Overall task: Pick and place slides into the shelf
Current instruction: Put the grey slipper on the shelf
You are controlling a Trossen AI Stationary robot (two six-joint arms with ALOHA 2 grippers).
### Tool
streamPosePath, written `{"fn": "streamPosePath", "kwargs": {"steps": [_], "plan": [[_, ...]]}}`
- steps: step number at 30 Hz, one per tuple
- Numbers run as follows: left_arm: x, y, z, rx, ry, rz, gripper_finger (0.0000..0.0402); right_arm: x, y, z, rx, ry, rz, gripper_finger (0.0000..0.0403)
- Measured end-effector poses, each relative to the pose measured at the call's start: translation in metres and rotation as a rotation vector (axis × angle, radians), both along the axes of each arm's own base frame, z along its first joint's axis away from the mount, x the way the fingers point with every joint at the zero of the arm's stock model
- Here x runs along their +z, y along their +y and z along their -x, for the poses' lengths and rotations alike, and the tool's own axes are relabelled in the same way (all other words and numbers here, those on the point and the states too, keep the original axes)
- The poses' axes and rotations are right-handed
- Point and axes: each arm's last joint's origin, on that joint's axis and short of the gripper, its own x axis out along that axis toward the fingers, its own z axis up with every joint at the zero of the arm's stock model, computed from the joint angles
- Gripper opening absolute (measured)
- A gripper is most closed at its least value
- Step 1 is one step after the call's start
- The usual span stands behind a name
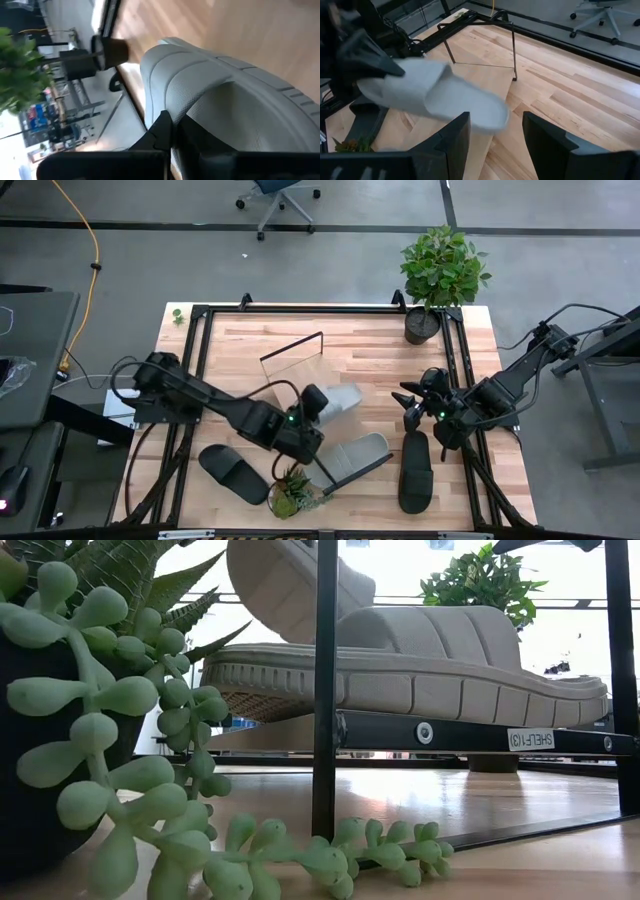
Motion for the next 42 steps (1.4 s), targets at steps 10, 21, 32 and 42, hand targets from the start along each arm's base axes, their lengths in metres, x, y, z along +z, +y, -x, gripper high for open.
{"fn": "streamPosePath", "kwargs": {"steps": [10, 21, 32, 42], "plan": [[-0.02, -0.008, -0.019, -0.036, -0.022, 0.071, 0.0, -0.001, 0.0, 0.001, 0.002, 0.01, 0.002, 0.0172], [-0.037, -0.013, -0.03, -0.065, 0.003, 0.119, 0.0, -0.001, 0.0, 0.001, 0.006, 0.016, -0.001, 0.0172], [-0.063, -0.014, -0.027, -0.088, 0.062, 0.197, 0.0, -0.001, -0.001, 0.001, 0.003, 0.017, -0.003, 0.0172], [-0.076, -0.013, -0.021, -0.079, 0.114, 0.204, 0.0005, -0.001, 0.0, 0.001, 0.002, 0.015, -0.006, 0.0172]]}}
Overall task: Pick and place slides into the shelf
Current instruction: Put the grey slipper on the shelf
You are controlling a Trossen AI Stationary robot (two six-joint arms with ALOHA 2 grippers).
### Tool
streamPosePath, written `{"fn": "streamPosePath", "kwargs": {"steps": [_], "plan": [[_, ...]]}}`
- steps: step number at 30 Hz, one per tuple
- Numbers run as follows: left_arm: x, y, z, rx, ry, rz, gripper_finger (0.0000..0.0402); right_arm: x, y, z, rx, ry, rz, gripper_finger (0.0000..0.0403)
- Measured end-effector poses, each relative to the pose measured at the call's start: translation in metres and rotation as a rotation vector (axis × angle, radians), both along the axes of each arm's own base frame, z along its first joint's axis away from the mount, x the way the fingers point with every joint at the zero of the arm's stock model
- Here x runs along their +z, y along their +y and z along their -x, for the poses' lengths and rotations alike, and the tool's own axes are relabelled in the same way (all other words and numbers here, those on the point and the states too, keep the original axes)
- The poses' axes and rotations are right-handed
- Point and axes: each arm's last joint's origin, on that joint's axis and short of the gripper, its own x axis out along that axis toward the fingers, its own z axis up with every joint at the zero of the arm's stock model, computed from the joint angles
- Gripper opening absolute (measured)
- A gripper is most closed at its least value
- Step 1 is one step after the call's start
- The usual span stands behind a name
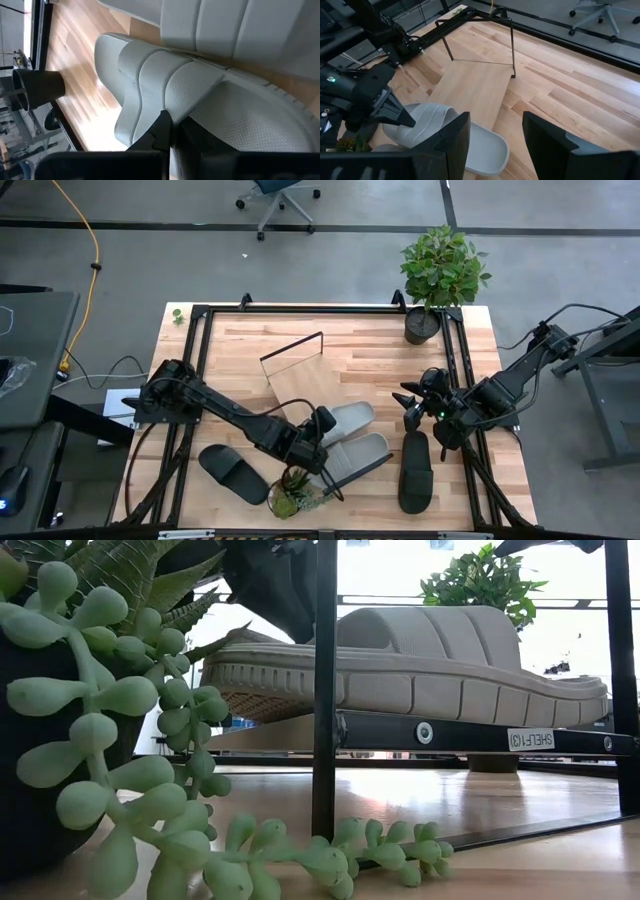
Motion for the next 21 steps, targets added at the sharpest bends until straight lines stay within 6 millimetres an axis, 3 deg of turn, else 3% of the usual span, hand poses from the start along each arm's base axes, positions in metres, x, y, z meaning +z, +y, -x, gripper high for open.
{"fn": "streamPosePath", "kwargs": {"steps": [21], "plan": [[-0.0038, -0.0005, 0.0062, -0.029, 0.095, 0.073, 0.0011, 0.0, -0.0003, 0.0001, -0.008, -0.005, 0.001, 0.0172]]}}
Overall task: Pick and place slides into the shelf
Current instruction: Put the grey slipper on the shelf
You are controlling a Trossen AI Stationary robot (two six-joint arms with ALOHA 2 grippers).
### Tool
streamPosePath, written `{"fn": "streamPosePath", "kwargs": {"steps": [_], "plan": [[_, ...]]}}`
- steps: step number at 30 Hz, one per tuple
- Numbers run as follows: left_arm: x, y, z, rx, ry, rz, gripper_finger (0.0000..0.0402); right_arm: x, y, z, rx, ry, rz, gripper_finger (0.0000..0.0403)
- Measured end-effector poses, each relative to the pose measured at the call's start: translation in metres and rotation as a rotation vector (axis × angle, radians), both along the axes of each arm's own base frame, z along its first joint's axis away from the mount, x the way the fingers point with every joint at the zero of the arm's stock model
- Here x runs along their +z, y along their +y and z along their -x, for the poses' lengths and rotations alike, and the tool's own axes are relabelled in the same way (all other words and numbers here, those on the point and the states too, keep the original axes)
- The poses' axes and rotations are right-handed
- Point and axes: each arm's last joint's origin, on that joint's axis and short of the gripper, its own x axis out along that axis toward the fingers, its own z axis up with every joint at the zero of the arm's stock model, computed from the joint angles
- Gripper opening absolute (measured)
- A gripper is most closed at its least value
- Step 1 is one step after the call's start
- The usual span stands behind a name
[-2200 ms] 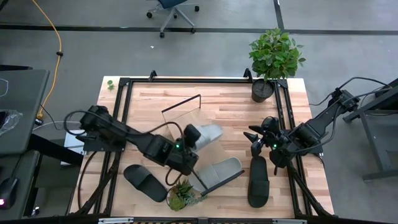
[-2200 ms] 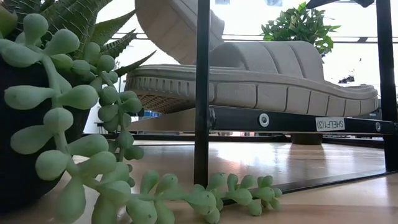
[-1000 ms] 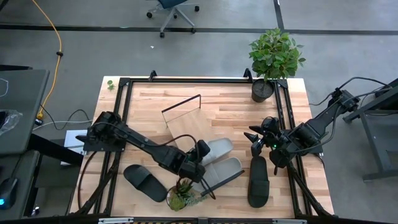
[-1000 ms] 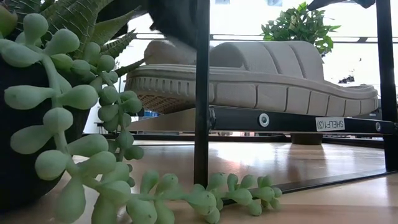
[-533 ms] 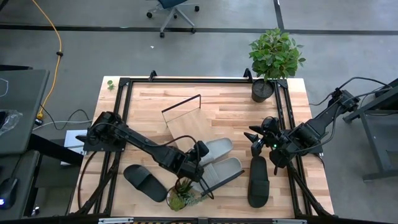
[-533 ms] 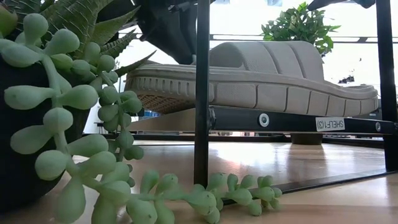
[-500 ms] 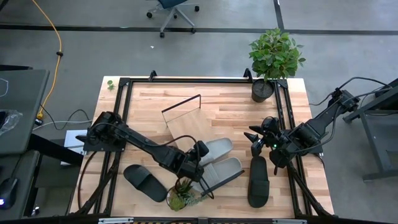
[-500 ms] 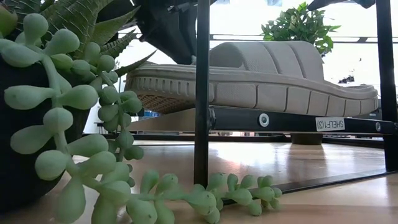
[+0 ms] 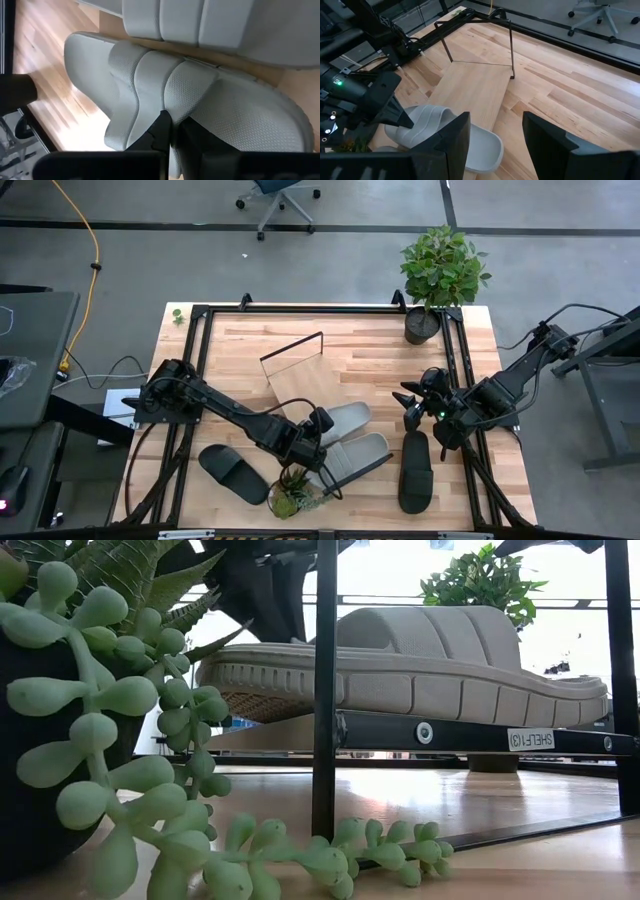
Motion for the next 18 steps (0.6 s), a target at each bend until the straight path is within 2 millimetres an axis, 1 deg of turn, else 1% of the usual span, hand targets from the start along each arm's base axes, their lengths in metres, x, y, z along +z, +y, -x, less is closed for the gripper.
{"fn": "streamPosePath", "kwargs": {"steps": [18], "plan": [[-0.0017, -0.0001, 0.0034, 0.007, 0.041, 0.036, 0.0068, 0.0, -0.0001, 0.0, 0.003, 0.004, 0.007, 0.0172]]}}
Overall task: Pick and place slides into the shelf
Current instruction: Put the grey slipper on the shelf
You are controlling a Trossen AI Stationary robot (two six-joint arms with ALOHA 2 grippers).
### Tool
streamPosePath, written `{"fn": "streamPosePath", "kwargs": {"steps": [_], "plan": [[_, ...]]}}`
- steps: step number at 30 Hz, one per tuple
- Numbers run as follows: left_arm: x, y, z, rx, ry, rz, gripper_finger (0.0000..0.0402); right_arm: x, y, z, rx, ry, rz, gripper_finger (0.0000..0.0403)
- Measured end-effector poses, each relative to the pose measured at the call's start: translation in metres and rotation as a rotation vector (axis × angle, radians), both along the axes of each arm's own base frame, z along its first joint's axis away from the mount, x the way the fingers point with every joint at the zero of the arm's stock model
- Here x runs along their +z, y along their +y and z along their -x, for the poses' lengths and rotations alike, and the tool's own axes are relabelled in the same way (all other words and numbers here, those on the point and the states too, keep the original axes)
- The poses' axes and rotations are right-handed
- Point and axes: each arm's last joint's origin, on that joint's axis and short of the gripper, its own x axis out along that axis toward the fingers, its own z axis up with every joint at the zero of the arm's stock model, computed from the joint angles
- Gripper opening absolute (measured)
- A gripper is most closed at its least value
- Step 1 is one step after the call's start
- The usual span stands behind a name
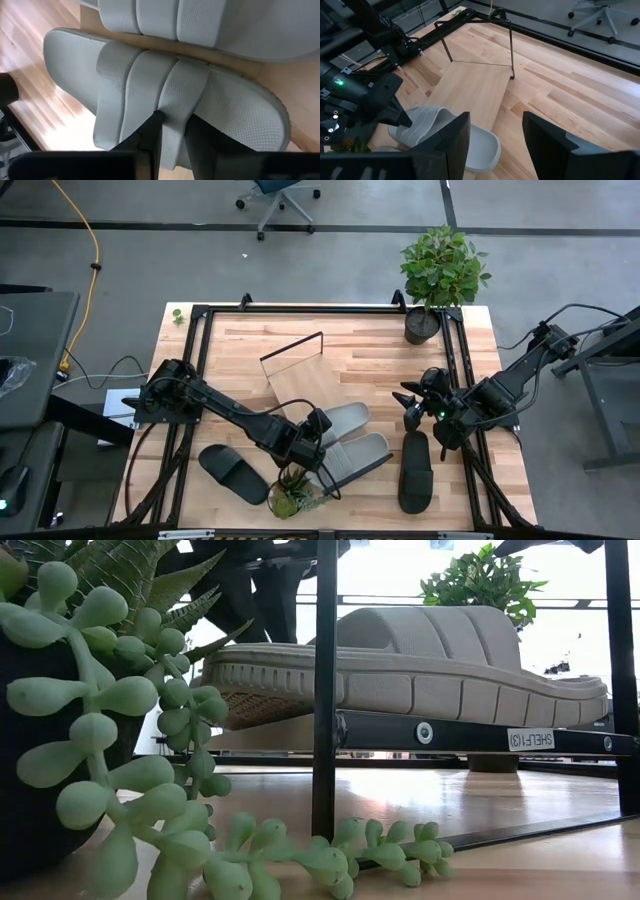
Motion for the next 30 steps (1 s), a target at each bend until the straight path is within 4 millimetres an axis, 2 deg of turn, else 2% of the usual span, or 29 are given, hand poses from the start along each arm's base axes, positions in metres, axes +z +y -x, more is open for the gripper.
{"fn": "streamPosePath", "kwargs": {"steps": [23, 30], "plan": [[-0.001, -0.0008, 0.0023, 0.038, 0.02, 0.06, 0.0158, -0.001, -0.0013, 0.0015, -0.001, 0.019, 0.023, 0.0172], [0.002, -0.0006, 0.007, 0.043, 0.054, 0.102, 0.0166, -0.0011, -0.0013, 0.0016, -0.001, 0.02, 0.024, 0.0172]]}}
